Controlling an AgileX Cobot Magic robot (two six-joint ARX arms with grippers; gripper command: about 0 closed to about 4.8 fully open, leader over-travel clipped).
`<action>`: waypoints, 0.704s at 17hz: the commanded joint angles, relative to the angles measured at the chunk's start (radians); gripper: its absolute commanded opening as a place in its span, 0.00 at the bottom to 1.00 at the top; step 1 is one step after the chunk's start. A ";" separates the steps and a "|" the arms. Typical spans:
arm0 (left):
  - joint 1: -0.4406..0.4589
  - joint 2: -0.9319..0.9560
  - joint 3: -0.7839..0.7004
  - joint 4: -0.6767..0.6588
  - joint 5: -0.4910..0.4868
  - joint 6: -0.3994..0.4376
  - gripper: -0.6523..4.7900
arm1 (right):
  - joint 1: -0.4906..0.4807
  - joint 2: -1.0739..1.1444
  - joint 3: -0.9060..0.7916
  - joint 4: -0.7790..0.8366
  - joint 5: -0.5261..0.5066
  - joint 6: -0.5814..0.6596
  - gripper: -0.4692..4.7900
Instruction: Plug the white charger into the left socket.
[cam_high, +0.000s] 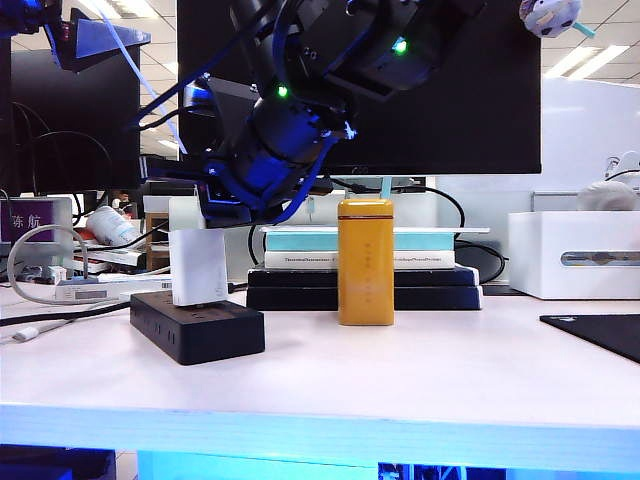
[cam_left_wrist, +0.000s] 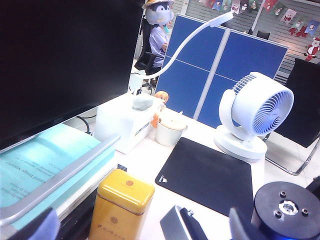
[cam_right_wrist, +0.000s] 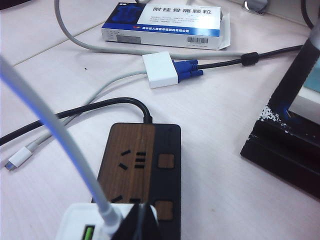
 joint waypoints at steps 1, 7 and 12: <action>0.000 -0.005 0.005 0.010 0.005 0.000 1.00 | 0.013 0.039 -0.029 -0.229 -0.047 0.012 0.08; 0.000 -0.005 0.005 0.010 0.005 0.000 1.00 | 0.063 0.042 -0.029 -0.272 -0.071 0.016 0.08; 0.000 -0.005 0.005 0.010 0.007 0.000 1.00 | -0.003 0.049 -0.029 -0.296 -0.068 0.043 0.08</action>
